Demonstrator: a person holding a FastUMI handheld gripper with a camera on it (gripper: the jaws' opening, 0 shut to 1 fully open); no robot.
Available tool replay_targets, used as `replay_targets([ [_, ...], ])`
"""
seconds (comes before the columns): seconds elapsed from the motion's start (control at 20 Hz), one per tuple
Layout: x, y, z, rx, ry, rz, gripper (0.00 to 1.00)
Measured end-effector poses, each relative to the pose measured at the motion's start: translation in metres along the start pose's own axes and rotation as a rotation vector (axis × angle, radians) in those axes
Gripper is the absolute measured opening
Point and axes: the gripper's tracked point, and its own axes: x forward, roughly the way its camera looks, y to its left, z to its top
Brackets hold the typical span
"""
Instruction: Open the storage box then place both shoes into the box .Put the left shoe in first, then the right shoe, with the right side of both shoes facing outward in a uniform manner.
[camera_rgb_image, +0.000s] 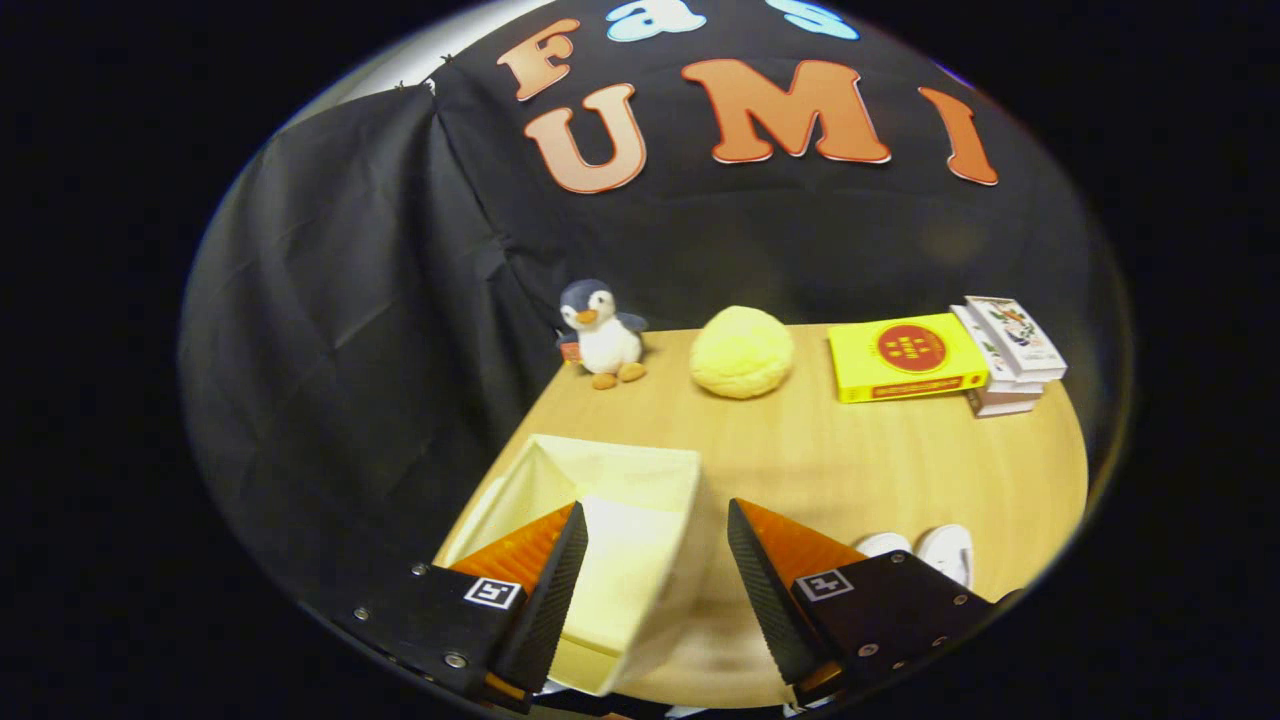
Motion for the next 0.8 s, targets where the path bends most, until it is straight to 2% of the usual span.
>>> replay_targets([
  [0.15,-0.015,-0.068,-0.027,-0.031,0.013,-0.123,0.84],
  [0.3,-0.032,-0.115,-0.053,-0.059,0.035,-0.201,0.84],
  [0.6,-0.042,-0.159,-0.118,-0.157,0.155,-0.233,0.77],
  [0.7,-0.036,-0.168,-0.129,-0.175,0.174,-0.227,0.72],
  [0.8,-0.037,-0.178,-0.137,-0.176,0.181,-0.226,0.62],
])
